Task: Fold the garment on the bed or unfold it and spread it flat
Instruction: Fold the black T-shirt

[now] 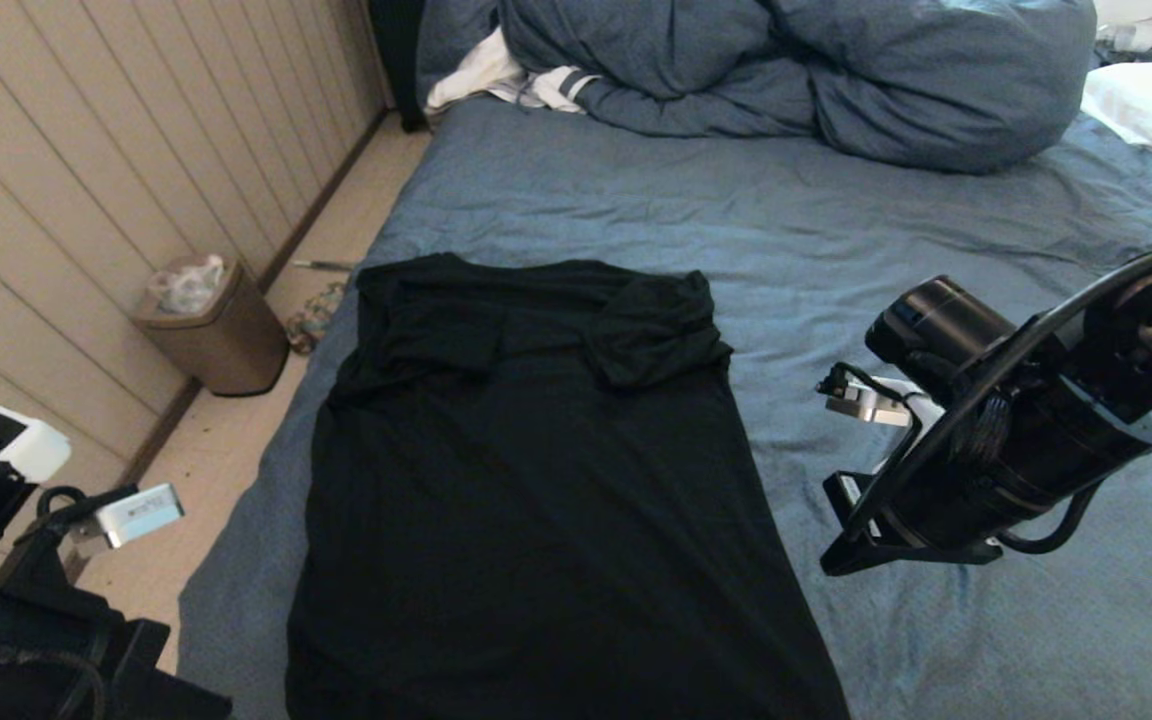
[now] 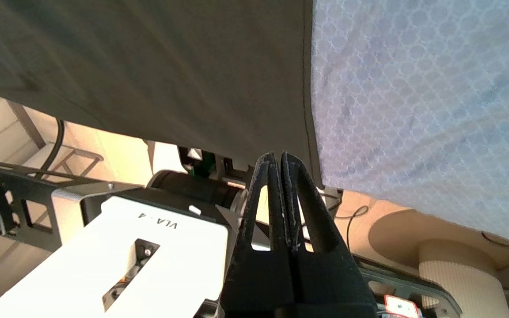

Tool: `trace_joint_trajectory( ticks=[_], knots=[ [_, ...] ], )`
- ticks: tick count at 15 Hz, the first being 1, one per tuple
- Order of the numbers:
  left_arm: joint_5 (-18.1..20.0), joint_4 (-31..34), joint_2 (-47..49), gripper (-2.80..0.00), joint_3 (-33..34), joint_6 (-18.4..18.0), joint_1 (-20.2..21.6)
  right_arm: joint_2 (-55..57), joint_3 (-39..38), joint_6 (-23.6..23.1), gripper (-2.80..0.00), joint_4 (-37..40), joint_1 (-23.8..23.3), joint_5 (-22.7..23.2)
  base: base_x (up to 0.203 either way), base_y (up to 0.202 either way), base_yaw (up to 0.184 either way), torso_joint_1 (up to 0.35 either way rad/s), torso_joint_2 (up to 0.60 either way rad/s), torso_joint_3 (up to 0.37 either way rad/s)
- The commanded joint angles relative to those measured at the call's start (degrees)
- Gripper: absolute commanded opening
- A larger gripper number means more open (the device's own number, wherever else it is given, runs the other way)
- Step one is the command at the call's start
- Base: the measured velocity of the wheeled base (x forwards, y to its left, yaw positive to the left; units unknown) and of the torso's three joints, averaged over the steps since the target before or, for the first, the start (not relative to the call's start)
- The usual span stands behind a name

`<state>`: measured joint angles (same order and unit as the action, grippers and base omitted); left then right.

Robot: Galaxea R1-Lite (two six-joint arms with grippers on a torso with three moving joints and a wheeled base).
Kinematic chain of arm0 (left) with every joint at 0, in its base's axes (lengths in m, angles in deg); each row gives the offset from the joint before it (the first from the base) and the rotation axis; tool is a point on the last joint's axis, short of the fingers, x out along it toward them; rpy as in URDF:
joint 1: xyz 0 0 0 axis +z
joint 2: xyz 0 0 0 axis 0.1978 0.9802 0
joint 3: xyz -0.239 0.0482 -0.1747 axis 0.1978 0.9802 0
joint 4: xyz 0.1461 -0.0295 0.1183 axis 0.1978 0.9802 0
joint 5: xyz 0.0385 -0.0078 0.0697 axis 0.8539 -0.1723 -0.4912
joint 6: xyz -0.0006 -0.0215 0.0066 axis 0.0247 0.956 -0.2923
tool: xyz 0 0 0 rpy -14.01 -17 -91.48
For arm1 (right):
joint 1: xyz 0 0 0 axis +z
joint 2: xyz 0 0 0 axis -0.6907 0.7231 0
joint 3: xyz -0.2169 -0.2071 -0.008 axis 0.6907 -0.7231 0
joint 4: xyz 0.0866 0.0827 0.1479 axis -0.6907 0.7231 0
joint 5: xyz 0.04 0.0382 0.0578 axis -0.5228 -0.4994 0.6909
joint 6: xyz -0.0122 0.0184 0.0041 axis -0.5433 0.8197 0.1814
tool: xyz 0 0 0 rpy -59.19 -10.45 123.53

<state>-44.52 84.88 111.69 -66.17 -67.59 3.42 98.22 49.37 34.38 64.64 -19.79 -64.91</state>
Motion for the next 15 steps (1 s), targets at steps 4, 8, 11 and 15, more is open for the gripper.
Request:
trace_joint_trajectory(
  ticks=[4, 8, 11, 15],
  knots=[
    [1.2, -8.4, 0.3, -2.80, 5.8, -0.5, 1.5, -0.5, -3.7, 0.4, -2.80, -5.2, 1.1, 0.0, 0.000, 0.000, 0.000, 0.000, 0.00, 0.000],
    [-0.1, -17.1, 5.0, 0.00, 7.9, -0.4, 1.6, -1.6, -5.1, 0.7, 0.00, -7.5, 1.1, -1.5, 0.000, 0.000, 0.000, 0.000, 0.00, 0.000],
    [-0.8, -20.4, 7.8, 0.00, 8.1, -0.2, 1.8, -1.3, -5.5, 0.8, 0.00, -8.2, 0.5, -1.3, 0.000, 0.000, 0.000, 0.000, 0.00, 0.000],
    [-0.4, -22.1, 10.6, 0.00, 8.8, -0.1, 1.8, -0.7, -8.6, 0.5, 0.00, -13.6, 0.4, -1.3, 0.000, 0.000, 0.000, 0.000, 0.00, 0.000]
  ],
)
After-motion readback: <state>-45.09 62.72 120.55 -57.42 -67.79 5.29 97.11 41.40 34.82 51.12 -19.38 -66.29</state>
